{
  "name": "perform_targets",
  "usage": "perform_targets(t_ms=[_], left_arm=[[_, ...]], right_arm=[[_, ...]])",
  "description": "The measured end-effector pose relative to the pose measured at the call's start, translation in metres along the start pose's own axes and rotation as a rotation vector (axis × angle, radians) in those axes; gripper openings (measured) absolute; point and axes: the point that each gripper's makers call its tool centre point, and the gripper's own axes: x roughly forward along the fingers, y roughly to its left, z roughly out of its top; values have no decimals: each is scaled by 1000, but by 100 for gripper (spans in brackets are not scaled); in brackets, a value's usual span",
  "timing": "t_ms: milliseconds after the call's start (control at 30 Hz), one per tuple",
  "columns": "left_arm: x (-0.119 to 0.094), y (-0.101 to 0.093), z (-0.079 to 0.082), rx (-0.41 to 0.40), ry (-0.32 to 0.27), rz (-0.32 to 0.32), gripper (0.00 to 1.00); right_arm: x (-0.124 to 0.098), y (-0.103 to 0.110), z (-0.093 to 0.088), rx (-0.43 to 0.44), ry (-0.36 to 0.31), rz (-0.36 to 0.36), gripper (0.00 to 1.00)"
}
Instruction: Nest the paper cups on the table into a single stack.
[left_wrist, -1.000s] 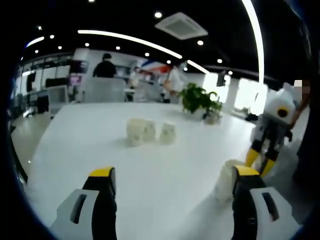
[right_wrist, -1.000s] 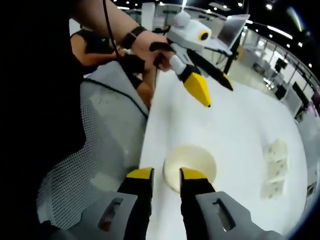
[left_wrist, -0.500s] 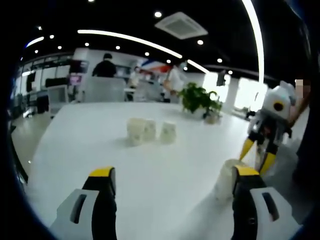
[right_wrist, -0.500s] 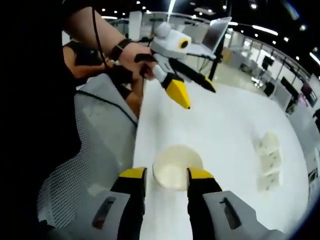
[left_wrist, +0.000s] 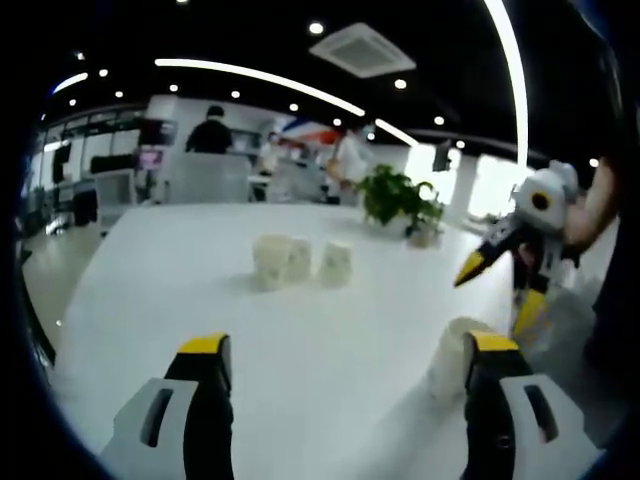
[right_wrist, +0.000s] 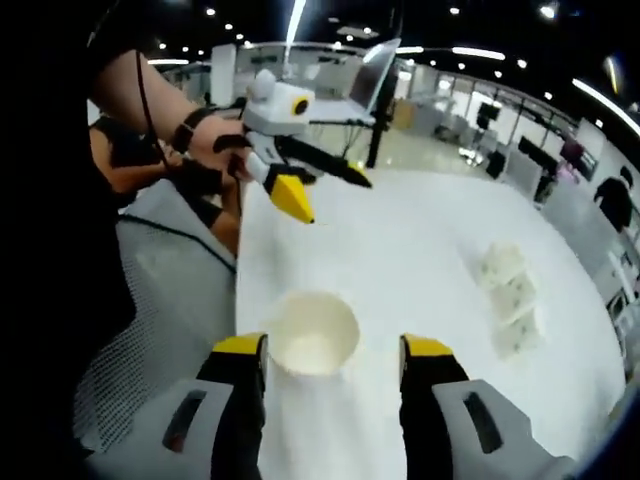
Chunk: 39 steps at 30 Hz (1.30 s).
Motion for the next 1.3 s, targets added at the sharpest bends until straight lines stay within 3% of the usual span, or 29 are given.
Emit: perform_targets(t_ms=[200,433,733,867,1300], left_arm=[[0,0,0,3,3,-2,95],[-1,1,1,2,5,1,95],[-4,6,5,7,3,7,95],[-5,5,5,9,4,7,95],[-1,0,7,3,-1,-5,94]], right_arm=[[-8,-22,-4,36,-4,-72,56],[-21,-48,-16,161,-29,-158,60],[-42,-66,-31,248,-68,-243,63],[-53,-79,-41,267,-77,-326,70],[-73,-96,-63,403,-113,-419,78]])
